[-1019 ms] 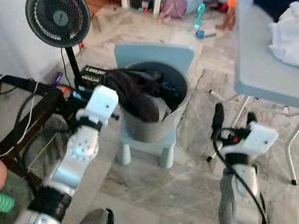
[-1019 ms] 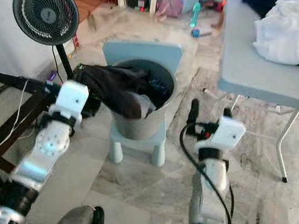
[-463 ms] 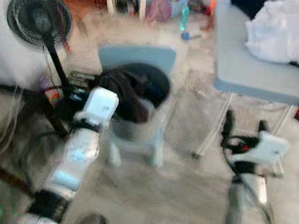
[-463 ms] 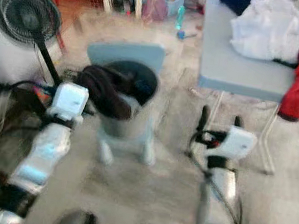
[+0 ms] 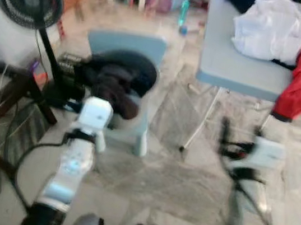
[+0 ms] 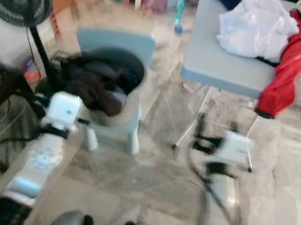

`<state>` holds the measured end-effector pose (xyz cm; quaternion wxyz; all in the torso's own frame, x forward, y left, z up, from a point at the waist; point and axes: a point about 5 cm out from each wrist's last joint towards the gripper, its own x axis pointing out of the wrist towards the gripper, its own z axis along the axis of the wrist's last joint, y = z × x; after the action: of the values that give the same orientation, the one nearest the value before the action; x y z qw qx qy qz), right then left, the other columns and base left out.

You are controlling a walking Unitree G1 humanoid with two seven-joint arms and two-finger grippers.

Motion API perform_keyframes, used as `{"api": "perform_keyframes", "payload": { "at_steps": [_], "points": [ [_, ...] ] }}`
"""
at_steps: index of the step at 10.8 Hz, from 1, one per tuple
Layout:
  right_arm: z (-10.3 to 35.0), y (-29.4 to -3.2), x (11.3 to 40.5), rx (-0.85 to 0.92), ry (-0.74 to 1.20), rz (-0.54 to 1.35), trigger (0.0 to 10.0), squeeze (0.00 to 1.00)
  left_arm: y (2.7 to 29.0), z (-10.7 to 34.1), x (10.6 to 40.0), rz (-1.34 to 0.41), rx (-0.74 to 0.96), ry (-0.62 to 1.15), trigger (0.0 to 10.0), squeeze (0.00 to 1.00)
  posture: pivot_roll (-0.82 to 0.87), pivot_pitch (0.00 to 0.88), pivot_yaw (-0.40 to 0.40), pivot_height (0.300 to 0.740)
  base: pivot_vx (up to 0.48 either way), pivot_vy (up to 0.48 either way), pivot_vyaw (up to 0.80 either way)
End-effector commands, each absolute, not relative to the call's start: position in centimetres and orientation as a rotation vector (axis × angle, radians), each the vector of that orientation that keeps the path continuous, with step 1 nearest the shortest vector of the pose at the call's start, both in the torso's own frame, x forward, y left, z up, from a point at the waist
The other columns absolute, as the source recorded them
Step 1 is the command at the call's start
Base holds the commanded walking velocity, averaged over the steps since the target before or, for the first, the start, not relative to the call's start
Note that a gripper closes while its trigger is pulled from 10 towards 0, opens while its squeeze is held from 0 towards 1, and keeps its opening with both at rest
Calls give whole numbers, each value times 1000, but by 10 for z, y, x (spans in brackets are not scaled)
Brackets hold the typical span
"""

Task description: Hang hanger

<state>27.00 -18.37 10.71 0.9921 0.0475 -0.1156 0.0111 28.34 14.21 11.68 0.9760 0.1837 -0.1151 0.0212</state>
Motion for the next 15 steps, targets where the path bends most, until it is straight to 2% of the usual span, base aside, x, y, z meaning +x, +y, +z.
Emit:
{"api": "perform_keyframes", "payload": {
  "at_steps": [1,12,15],
  "points": [
    [110,-188,267,71,-241,24,10000,0,136,123,283,24,359,-257,10000,0,-46,161,-8,740,0,-311,0],
    [103,-181,267,89,-189,42,10000,0,135,126,278,4,359,-243,10000,0,-27,198,6,740,0,-313,0],
    [101,-181,264,89,-177,37,10000,0,132,125,279,7,359,-239,10000,0,-32,204,6,740,0,-80,0]
  ]
}}
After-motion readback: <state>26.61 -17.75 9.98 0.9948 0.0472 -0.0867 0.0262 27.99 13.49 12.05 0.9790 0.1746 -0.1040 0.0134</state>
